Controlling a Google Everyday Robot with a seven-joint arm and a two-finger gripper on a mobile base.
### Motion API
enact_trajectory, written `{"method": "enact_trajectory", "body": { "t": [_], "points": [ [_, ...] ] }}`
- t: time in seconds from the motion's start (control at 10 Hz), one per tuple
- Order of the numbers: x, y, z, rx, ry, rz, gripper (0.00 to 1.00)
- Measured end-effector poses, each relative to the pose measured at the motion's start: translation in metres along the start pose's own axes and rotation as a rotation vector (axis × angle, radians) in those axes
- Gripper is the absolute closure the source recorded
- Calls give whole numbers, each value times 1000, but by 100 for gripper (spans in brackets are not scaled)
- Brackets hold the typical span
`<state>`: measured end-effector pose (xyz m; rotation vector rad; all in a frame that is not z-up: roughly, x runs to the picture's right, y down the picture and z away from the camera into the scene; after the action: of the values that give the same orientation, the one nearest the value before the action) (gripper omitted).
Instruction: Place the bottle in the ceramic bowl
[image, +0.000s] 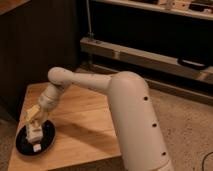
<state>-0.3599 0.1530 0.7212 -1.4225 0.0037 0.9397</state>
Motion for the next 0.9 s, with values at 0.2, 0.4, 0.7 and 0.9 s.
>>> {"method": "enact_trajectory", "body": {
  "t": [0.2,0.4,0.7,0.9],
  "points": [
    [-7,3,5,5,5,-40,43],
    [-9,-3,8,3,14,-39,25],
    [-7,-23,11,-29,30,-3,20],
    [-7,-22,13,-29,35,-6,20]
  ]
}}
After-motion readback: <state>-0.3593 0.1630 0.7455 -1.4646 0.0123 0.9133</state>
